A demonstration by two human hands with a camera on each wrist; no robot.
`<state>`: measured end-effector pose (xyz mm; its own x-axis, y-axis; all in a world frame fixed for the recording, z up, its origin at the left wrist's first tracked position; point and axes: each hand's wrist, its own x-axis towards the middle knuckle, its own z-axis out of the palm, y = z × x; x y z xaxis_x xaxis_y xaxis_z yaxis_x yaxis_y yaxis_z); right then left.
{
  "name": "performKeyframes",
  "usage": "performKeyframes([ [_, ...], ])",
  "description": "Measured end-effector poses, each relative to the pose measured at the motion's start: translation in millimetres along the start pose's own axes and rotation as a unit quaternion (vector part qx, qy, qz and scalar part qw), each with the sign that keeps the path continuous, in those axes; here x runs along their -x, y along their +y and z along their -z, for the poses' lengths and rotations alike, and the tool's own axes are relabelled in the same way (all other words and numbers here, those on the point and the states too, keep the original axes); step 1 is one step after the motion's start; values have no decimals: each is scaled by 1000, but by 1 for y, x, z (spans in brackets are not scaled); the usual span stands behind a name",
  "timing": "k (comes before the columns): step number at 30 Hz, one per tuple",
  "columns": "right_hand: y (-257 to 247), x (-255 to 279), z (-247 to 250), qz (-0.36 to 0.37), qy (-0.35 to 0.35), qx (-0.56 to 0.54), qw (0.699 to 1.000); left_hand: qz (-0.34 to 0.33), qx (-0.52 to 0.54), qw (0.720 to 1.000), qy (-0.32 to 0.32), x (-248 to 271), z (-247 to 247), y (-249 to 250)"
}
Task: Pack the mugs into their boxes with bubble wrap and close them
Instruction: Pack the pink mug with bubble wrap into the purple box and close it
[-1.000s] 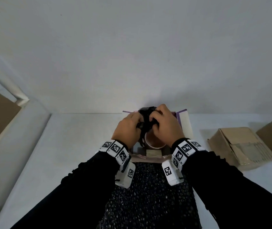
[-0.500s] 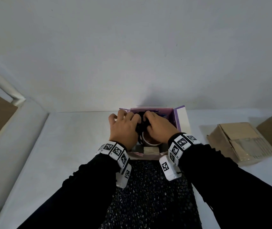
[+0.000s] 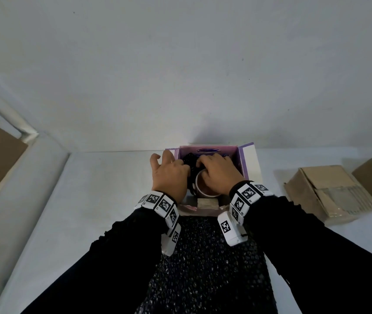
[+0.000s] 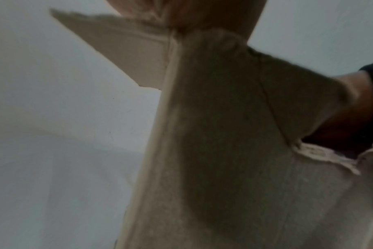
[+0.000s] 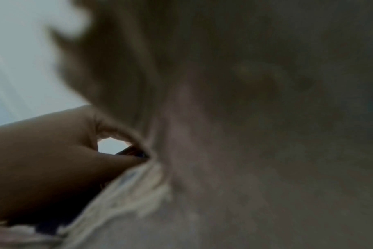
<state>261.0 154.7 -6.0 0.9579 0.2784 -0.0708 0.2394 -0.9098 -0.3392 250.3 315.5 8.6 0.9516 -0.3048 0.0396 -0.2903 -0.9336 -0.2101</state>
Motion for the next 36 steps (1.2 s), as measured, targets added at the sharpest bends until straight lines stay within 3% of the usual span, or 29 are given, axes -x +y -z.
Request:
performKeyframes([
  [4, -2, 7, 4, -8, -5, 30, 1000, -26, -21, 999, -13, 4, 0, -2],
  [8, -9, 26, 22, 9, 59, -15, 998, -44, 0, 999, 22, 21, 5, -6],
  [13, -32, 77, 27, 92, 176, -157, 967, -90, 144, 974, 151, 57, 9, -13],
  [16, -52, 118, 9, 97, 215, -221, 946, -121, 250, 949, 150, 87, 1, -17],
  [18, -59, 143, -10, 75, 213, -239, 944, -121, 292, 940, 128, 106, -8, -19],
  [20, -58, 160, -32, 42, 156, -200, 966, -100, 293, 947, 84, 123, -14, -18],
  [23, -49, 174, -66, -62, -24, -35, 997, -10, 207, 973, -101, 152, -27, -11],
  [25, -46, 183, -82, -136, -123, 42, 982, 42, 192, 951, -240, 171, -40, -7],
  [26, -46, 186, -87, -154, -131, 63, 977, 56, 209, 936, -277, 179, -48, -6],
  [28, -48, 190, -93, -158, -91, 97, 978, 59, 214, 935, -278, 193, -60, -2],
  [31, -51, 191, -93, -140, -3, 104, 985, 59, 165, 962, -211, 209, -66, 6],
  [33, -52, 190, -90, -132, 49, 44, 989, 69, 152, 970, -177, 215, -66, 11],
  [36, -50, 189, -78, -92, 145, -146, 974, 86, 179, 972, -128, 216, -64, 12],
])
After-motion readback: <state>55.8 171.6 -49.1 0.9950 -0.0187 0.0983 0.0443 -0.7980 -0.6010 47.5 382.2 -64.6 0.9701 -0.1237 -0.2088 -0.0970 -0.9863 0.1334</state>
